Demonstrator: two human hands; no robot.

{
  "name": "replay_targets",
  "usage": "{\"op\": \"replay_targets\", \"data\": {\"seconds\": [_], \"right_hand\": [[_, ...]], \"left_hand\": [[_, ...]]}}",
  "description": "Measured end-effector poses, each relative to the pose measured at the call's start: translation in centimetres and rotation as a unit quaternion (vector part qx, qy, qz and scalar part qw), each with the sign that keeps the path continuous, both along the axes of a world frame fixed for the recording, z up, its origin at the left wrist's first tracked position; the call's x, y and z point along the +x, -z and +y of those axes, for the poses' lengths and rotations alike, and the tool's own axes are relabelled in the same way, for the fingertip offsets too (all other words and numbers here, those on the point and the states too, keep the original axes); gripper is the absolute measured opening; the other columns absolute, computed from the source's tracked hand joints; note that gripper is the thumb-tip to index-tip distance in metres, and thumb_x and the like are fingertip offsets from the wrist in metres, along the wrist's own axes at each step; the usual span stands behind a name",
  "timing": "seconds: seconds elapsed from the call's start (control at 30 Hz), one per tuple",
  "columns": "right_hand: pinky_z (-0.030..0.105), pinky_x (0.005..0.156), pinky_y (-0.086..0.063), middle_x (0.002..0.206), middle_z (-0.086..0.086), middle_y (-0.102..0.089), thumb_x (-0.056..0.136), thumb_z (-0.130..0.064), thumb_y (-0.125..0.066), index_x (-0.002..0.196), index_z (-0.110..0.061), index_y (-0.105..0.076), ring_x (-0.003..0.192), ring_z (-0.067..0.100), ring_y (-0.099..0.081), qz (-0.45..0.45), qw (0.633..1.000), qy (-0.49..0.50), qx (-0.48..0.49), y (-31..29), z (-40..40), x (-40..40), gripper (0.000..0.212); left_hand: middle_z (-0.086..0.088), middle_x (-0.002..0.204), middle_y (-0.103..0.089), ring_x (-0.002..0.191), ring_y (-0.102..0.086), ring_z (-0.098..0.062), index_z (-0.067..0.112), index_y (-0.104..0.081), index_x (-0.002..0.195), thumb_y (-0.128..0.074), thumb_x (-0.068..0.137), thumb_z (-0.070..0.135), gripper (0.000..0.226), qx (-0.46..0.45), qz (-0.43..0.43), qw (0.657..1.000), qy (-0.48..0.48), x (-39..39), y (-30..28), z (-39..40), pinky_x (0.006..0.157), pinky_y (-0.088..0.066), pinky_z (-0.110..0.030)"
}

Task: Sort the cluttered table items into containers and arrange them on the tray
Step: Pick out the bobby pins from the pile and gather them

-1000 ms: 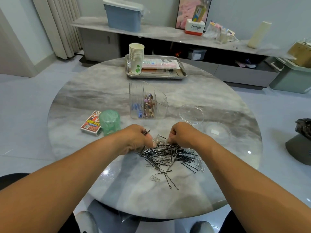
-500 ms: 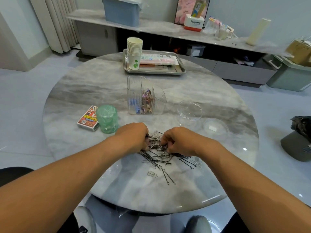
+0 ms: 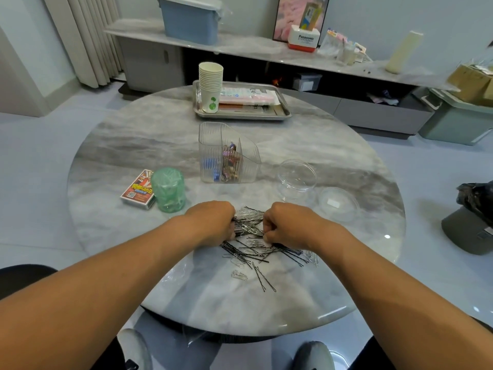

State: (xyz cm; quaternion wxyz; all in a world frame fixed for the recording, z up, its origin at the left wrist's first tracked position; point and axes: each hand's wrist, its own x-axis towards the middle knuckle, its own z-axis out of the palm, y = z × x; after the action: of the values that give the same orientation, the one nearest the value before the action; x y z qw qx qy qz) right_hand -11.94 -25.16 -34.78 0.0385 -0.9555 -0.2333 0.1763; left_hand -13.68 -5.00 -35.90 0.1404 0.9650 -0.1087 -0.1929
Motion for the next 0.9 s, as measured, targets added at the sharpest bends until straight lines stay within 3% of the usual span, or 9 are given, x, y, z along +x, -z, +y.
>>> {"op": "replay_targets", "data": {"seconds": [0.1, 0.23, 0.3, 0.37, 0.47, 0.6, 0.7, 0.8, 0.9], "right_hand": [[0.027, 0.059, -0.036, 0.09, -0.007, -0.063, 0.094, -0.027, -0.061, 0.089, -0.023, -0.063, 0.085, 0.017, -0.059, -0.022, 1.0, 0.002, 0.005, -0.2, -0.2, 0.1, 0.006], [0.03, 0.072, -0.051, 0.091, -0.009, -0.067, 0.097, -0.022, -0.065, 0.095, -0.02, -0.067, 0.085, 0.013, -0.062, 0.024, 0.989, 0.083, 0.119, -1.1, -1.2, 0.8, 0.004], [0.025, 0.069, -0.05, 0.087, -0.008, -0.069, 0.094, -0.017, -0.071, 0.094, -0.019, -0.07, 0.081, 0.01, -0.063, 0.053, 0.971, 0.135, 0.188, -1.3, -1.5, 1.0, 0.002], [0.023, 0.069, -0.049, 0.083, -0.004, -0.071, 0.089, -0.013, -0.077, 0.094, -0.018, -0.073, 0.075, 0.011, -0.063, 0.078, 0.943, 0.193, 0.258, -1.5, -1.6, 1.1, 0.009], [0.023, 0.066, -0.049, 0.092, 0.011, -0.077, 0.085, -0.008, -0.081, 0.104, -0.016, -0.073, 0.074, 0.013, -0.065, 0.134, 0.891, 0.266, 0.342, -1.6, -1.8, 1.1, 0.022], [0.019, 0.054, -0.049, 0.091, 0.012, -0.075, 0.086, -0.003, -0.078, 0.112, -0.013, -0.072, 0.071, 0.014, -0.063, 0.207, 0.844, 0.315, 0.382, -2.0, -2.0, 1.1, 0.029], [0.018, 0.053, -0.052, 0.087, 0.01, -0.074, 0.093, 0.002, -0.068, 0.111, -0.01, -0.07, 0.064, 0.01, -0.064, 0.271, 0.793, 0.337, 0.429, -2.2, -2.0, 1.2, 0.022], [0.017, 0.055, -0.056, 0.08, 0.007, -0.073, 0.096, 0.004, -0.063, 0.109, -0.004, -0.07, 0.061, 0.009, -0.064, 0.323, 0.747, 0.345, 0.467, -2.5, -2.0, 1.2, 0.017], [0.019, 0.061, -0.06, 0.083, 0.009, -0.074, 0.096, 0.005, -0.062, 0.106, -0.002, -0.071, 0.064, 0.01, -0.065, 0.352, 0.711, 0.353, 0.496, -2.7, -2.0, 1.2, 0.015]], "left_hand": [[-0.009, 0.097, -0.066, 0.085, -0.061, -0.025, 0.008, -0.064, 0.1, -0.059, 0.1, 0.031, 0.023, -0.05, 0.031, 0.998, -0.026, 0.1, -0.7, -0.1, 0.067, -0.045, -0.031], [-0.007, 0.096, -0.063, 0.078, -0.054, -0.019, 0.013, -0.059, 0.097, -0.057, 0.102, 0.038, 0.026, -0.124, 0.075, 0.987, -0.062, 0.4, -1.8, 0.0, 0.067, -0.044, -0.032], [-0.009, 0.096, -0.068, 0.068, -0.049, -0.016, 0.014, -0.058, 0.092, -0.056, 0.103, 0.035, 0.024, -0.187, 0.109, 0.971, -0.099, 0.3, -1.9, -0.1, 0.059, -0.04, -0.029], [-0.01, 0.094, -0.074, 0.057, -0.043, -0.012, 0.012, -0.061, 0.09, -0.054, 0.105, 0.028, 0.023, -0.269, 0.147, 0.941, -0.142, 0.3, -1.8, -0.5, 0.053, -0.034, -0.027], [0.001, 0.07, -0.067, 0.048, -0.033, -0.008, 0.008, -0.057, 0.098, -0.052, 0.106, 0.019, 0.014, -0.384, 0.221, 0.872, -0.206, 0.3, -1.6, -1.0, 0.046, -0.027, -0.022], [-0.002, 0.07, -0.062, 0.047, -0.031, -0.005, 0.004, -0.061, 0.113, -0.05, 0.106, 0.009, 0.014, -0.494, 0.292, 0.774, -0.267, 0.1, -1.9, -1.2, 0.042, -0.029, -0.015], [0.0, 0.071, -0.06, 0.051, -0.038, -0.005, 0.005, -0.064, 0.117, -0.046, 0.107, 0.009, 0.021, -0.511, 0.336, 0.737, -0.288, 0.1, -2.5, -0.9, 0.045, -0.035, -0.015], [0.001, 0.069, -0.053, 0.05, -0.038, -0.005, 0.008, -0.063, 0.107, -0.041, 0.108, 0.011, 0.023, -0.522, 0.394, 0.696, -0.296, 0.1, -3.1, -0.7, 0.043, -0.038, -0.015], [0.0, 0.068, -0.051, 0.051, -0.041, -0.007, 0.009, -0.062, 0.102, -0.038, 0.108, 0.014, 0.024, -0.519, 0.409, 0.691, -0.292, -0.1, -3.1, -0.8, 0.044, -0.04, -0.017]]}}
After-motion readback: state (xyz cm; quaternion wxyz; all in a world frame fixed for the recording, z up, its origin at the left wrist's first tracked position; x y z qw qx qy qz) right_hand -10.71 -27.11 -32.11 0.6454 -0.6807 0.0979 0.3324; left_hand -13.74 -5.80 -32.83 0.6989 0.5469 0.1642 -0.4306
